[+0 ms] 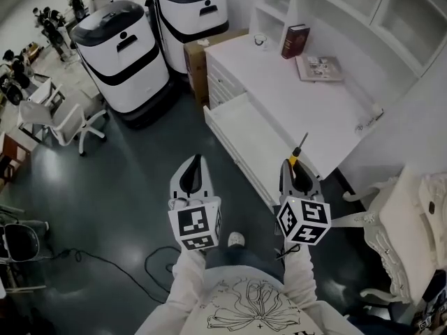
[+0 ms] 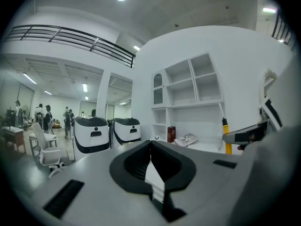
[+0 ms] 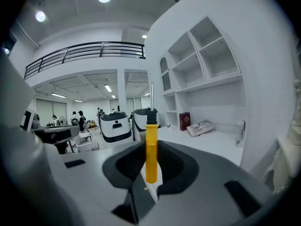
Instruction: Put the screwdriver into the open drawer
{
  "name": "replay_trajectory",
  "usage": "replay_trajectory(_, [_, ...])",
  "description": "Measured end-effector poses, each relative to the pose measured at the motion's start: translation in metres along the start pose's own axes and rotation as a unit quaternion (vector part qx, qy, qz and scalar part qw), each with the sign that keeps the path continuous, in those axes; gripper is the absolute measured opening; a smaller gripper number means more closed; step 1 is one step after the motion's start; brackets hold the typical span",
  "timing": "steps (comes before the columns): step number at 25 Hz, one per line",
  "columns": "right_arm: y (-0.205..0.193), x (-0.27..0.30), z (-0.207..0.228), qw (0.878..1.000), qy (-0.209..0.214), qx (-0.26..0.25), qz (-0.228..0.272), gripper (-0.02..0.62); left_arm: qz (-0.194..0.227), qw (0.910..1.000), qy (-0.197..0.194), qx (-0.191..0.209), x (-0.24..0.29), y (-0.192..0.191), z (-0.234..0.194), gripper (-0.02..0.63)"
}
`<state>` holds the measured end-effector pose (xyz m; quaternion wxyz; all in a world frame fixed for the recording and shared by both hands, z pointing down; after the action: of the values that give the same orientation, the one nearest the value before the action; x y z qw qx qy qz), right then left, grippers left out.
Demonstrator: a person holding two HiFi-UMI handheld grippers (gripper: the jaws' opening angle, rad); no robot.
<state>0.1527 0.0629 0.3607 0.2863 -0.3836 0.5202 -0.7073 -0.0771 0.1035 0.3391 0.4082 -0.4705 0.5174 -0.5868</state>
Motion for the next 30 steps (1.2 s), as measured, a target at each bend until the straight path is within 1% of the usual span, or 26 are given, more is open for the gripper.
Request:
replay_trajectory(6, [-0.001, 0.025, 0.028, 1.0, 0.004, 0.008, -0.013, 0.071, -0.015, 0.9999, 0.0, 0.004, 0.031, -0.005, 0.021, 0.005])
replay_trajectory(14, [-0.005, 0.059, 0.051, 0.999, 0.006, 0.014, -0.031, 0.071, -0.029, 0.9995, 0.004, 0.007, 0.071, -0.013, 0.029, 0.005])
replay_trajectory(21, [0.005, 0.103, 0.076, 0.999, -0.002, 0.017, -0.039, 0.071, -0.036, 0.9993, -0.006, 0.01, 0.128, -0.009, 0.036, 0.005])
replay_trajectory(30, [0.013, 0.176, 0.105, 0.998, -0.025, 0.033, -0.057, 0.071, -0.049, 0.9979, -0.036, 0.022, 0.218, -0.004, 0.043, 0.005])
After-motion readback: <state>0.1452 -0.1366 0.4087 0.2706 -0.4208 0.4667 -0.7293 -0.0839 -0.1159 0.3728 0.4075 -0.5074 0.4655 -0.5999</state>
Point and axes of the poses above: the fingertips, and each gripper's own axes: x forward along the fingers, z to its right, y out of its top, the point moved 4 cm from there along -x, backward along the fingers, and after that the axes turned 13 degrees about y, right-handed, at the moved point
